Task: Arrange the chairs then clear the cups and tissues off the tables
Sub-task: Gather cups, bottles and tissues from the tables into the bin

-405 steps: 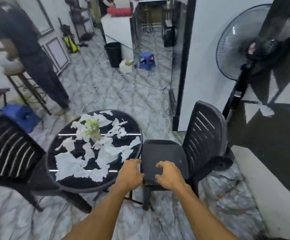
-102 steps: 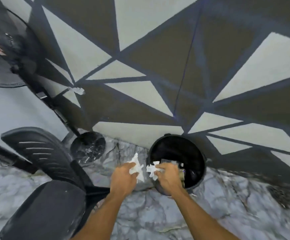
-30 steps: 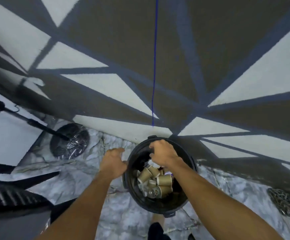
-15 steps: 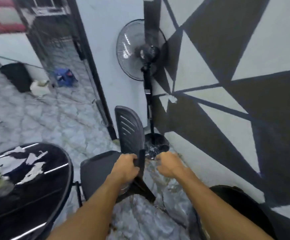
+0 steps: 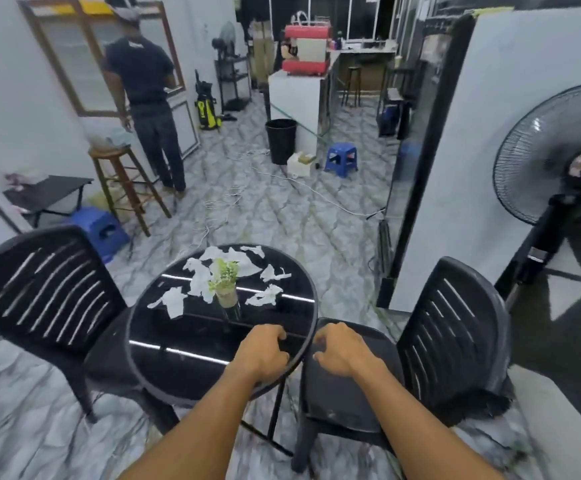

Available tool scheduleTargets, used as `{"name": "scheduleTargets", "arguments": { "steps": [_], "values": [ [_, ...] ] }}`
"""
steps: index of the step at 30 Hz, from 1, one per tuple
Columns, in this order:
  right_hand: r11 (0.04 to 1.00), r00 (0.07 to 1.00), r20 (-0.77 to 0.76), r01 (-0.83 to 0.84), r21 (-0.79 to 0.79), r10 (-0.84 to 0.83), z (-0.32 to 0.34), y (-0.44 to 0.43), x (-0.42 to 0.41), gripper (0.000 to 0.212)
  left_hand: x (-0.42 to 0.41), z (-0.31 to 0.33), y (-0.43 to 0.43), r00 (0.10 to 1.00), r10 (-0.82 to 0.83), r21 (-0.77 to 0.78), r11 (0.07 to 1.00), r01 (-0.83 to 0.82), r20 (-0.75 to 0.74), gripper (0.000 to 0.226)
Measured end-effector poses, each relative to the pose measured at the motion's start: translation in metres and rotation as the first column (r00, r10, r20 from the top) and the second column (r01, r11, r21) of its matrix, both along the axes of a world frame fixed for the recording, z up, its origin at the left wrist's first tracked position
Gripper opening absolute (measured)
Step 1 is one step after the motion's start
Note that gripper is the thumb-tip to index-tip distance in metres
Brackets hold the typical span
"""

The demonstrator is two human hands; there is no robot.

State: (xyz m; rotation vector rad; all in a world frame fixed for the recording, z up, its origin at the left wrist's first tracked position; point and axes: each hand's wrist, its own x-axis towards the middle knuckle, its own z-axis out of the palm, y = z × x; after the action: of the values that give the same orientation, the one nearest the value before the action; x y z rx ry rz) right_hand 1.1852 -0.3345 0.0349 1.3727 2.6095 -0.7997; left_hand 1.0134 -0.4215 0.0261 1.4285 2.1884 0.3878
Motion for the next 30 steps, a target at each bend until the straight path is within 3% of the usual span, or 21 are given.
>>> {"name": "scheduleTargets", "arguments": {
  "steps": [11, 18, 23, 30],
  "values": [
    [0.98, 0.978, -0.071, -0.2, -0.018, 0.199, -0.013, 0.081, -0.1, 0.041, -0.059, -0.01, 0.043, 0.963, 0.269, 0.041, 0.962, -0.27, 0.034, 0.046],
    [0.942, 0.941, -0.062, -0.334, -0.027, 0.331, -0.022, 0.089, -0.177, 0.036, -0.117, -0.015, 0.029, 0.901, 0.433, 0.014, 0.901, -0.434, 0.038, 0.032],
    [0.943, 0.943, -0.004, -0.334, -0.008, 0.334, -0.042, 0.094, -0.23, 0.032, -0.175, -0.029, 0.023, 0.87, 0.492, -0.003, 0.871, -0.492, 0.04, 0.036],
    [0.914, 0.906, -0.151, -0.404, -0.027, 0.396, -0.054, 0.079, -0.351, 0.03, -0.289, -0.061, 0.037, 0.861, 0.507, -0.029, 0.862, -0.506, 0.047, 0.049]
  ]
}}
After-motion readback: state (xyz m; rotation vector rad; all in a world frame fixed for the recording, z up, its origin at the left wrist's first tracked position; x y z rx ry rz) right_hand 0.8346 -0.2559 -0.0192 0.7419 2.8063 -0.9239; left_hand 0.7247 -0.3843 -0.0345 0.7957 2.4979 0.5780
